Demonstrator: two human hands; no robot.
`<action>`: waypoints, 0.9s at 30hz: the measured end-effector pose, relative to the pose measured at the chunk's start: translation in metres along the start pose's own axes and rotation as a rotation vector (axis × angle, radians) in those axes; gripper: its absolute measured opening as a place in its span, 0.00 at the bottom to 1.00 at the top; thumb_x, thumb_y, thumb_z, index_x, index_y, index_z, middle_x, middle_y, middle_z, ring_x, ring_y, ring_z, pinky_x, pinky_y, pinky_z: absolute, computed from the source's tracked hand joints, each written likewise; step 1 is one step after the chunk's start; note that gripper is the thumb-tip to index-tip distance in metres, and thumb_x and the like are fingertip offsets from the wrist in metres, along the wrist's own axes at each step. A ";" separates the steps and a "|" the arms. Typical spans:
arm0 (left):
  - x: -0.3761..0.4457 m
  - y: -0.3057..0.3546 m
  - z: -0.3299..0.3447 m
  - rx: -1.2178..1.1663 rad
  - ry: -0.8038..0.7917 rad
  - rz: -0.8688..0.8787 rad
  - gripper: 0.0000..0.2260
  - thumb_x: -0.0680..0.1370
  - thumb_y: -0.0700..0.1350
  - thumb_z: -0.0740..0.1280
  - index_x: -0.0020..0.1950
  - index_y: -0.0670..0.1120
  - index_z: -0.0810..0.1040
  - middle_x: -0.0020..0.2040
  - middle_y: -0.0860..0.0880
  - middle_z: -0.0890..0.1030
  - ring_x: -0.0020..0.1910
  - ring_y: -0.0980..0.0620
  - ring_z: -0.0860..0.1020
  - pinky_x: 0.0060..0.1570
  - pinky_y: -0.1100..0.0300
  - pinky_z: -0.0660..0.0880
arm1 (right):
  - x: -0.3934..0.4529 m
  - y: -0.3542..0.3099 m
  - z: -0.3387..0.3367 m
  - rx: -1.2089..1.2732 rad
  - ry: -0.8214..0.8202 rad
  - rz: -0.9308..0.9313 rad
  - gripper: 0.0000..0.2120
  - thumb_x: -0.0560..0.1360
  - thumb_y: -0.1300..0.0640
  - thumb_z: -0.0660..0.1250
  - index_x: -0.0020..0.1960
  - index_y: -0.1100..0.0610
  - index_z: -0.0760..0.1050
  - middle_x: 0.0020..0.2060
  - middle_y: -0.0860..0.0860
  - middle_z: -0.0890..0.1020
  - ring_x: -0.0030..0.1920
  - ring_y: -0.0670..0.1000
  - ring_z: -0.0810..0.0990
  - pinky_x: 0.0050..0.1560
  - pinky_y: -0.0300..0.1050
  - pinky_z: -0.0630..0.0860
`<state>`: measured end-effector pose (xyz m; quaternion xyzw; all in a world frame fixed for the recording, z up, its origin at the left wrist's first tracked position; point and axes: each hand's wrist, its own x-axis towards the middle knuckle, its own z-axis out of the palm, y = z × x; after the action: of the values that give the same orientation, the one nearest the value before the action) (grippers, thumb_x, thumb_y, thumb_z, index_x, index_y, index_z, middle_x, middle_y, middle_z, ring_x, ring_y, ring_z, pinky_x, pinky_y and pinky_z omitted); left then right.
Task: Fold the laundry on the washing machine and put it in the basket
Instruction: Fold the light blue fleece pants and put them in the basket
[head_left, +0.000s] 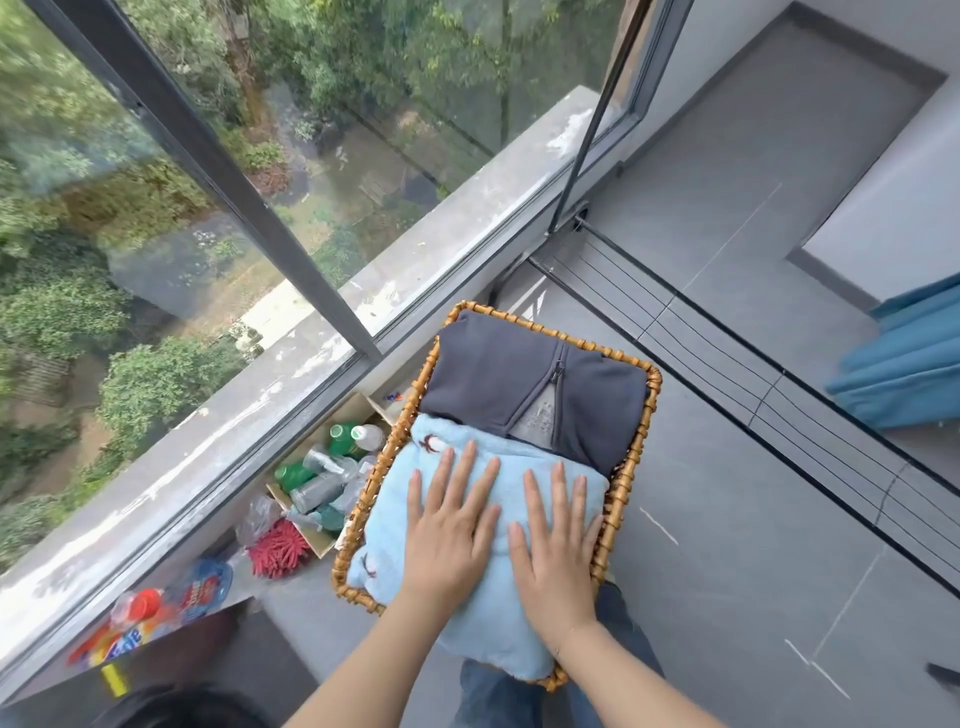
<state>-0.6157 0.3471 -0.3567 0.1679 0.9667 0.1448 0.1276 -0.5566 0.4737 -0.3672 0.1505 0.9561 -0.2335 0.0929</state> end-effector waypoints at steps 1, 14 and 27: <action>0.000 -0.003 0.006 0.001 -0.019 -0.008 0.22 0.81 0.58 0.49 0.74 0.58 0.63 0.78 0.55 0.56 0.77 0.49 0.54 0.72 0.42 0.48 | 0.003 -0.001 0.002 0.007 0.014 0.031 0.26 0.80 0.41 0.41 0.77 0.45 0.47 0.77 0.52 0.50 0.77 0.57 0.45 0.69 0.67 0.55; 0.021 -0.010 0.046 0.027 0.053 -0.029 0.19 0.79 0.58 0.53 0.67 0.57 0.72 0.72 0.51 0.70 0.74 0.44 0.61 0.67 0.32 0.52 | 0.018 0.013 0.045 0.105 0.145 0.039 0.23 0.78 0.47 0.53 0.72 0.48 0.59 0.72 0.55 0.63 0.75 0.62 0.55 0.71 0.61 0.56; -0.012 0.027 -0.013 -0.023 -0.287 -0.286 0.24 0.82 0.51 0.50 0.78 0.60 0.48 0.79 0.57 0.41 0.78 0.51 0.40 0.73 0.40 0.49 | 0.010 0.023 -0.034 0.481 -0.240 0.000 0.26 0.78 0.58 0.61 0.74 0.49 0.61 0.76 0.47 0.55 0.77 0.51 0.47 0.73 0.41 0.45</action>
<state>-0.6011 0.3639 -0.3340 0.0461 0.9508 0.1110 0.2854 -0.5623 0.5120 -0.3499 0.1397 0.8553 -0.4700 0.1672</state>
